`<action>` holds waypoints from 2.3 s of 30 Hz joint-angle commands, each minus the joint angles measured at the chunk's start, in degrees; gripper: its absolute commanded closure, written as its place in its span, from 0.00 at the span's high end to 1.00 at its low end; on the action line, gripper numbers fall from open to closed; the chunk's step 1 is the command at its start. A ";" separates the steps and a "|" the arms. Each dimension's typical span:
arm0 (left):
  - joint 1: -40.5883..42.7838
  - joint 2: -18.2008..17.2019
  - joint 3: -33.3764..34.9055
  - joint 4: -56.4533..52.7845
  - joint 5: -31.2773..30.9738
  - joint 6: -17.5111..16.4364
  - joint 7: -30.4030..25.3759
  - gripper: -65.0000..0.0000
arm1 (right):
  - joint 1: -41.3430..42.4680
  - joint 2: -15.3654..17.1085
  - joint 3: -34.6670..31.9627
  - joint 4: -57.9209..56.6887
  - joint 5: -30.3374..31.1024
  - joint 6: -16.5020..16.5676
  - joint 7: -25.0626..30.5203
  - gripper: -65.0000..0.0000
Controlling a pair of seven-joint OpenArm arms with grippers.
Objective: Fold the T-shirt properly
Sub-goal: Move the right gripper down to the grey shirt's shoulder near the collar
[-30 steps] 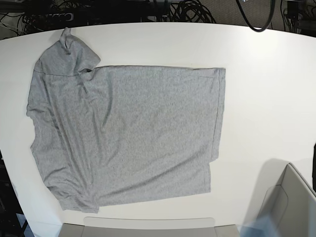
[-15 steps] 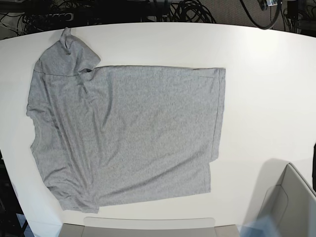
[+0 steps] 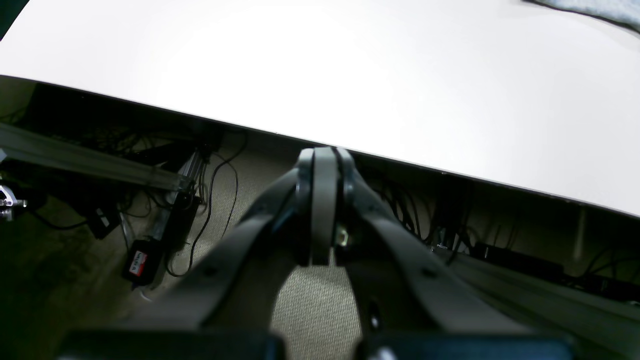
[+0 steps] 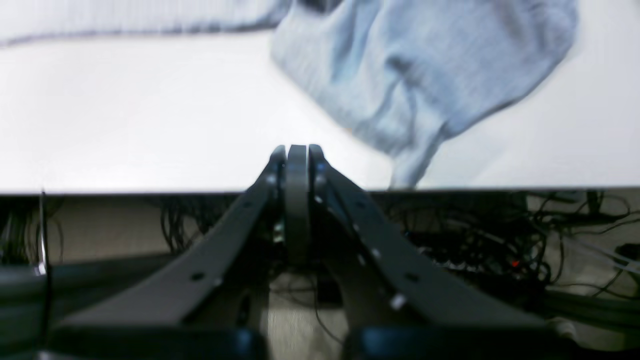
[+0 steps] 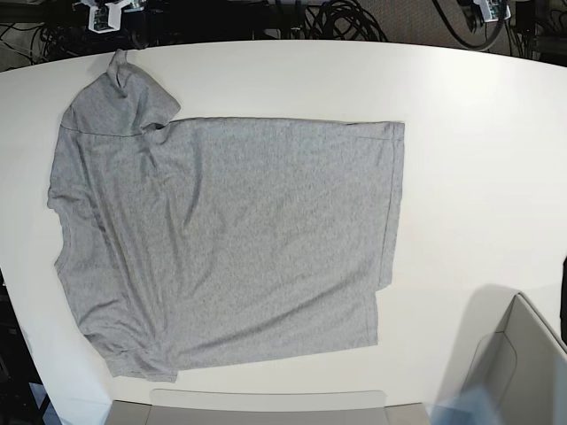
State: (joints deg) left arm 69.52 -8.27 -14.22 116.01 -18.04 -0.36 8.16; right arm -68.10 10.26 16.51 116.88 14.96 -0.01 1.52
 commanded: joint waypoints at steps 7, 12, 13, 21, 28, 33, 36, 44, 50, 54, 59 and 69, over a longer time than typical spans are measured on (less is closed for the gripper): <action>0.42 2.60 0.02 1.14 0.24 0.14 -1.35 0.00 | 2.29 2.79 4.19 1.05 7.41 0.05 -1.83 0.13; -0.64 2.69 0.20 1.31 0.24 0.05 -1.44 0.01 | 5.99 3.14 7.27 0.97 9.35 1.64 -7.01 0.13; -0.90 2.69 0.20 1.31 0.24 0.05 -1.44 0.01 | 6.95 3.06 7.88 0.88 9.61 3.66 -7.72 0.13; -2.40 2.69 0.20 1.31 0.24 0.05 -1.44 0.01 | 14.95 0.42 21.95 0.61 26.40 29.94 -21.87 0.13; -4.07 2.34 0.37 1.31 0.24 0.05 -1.44 0.01 | 30.69 -5.38 43.14 0.17 20.07 40.01 -41.65 0.13; -4.24 -2.32 1.69 1.31 0.24 0.05 -1.44 0.01 | 34.29 -6.97 49.55 -1.14 18.49 40.01 -49.12 0.21; -4.24 -5.49 2.57 1.31 0.24 0.05 -1.44 0.01 | 32.71 -8.37 49.82 -1.76 22.18 40.01 -50.35 0.21; -4.24 -14.80 4.86 1.31 0.15 0.05 -1.35 0.01 | 32.27 -13.65 49.55 -8.35 24.56 40.01 -50.53 0.21; -4.33 -19.20 4.68 1.31 0.15 0.14 -1.26 0.01 | 31.66 -14.09 49.90 -14.95 32.20 40.01 -50.09 0.21; -5.12 -20.69 4.86 1.31 0.15 0.14 -1.26 0.01 | 31.39 -14.26 49.90 -14.95 35.72 40.01 -50.09 0.21; -5.38 -20.87 4.86 1.31 0.15 0.14 -1.17 0.01 | 31.83 -15.93 51.40 -12.31 35.98 40.01 -50.09 0.21; -6.97 -20.87 4.94 1.31 0.15 0.14 -0.91 0.01 | 33.15 -18.39 54.48 -4.04 35.81 40.01 -50.18 0.21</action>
State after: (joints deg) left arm 61.73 -28.73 -9.08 116.40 -18.04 -0.54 8.60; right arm -34.46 -8.49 70.61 111.92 49.47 39.42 -49.95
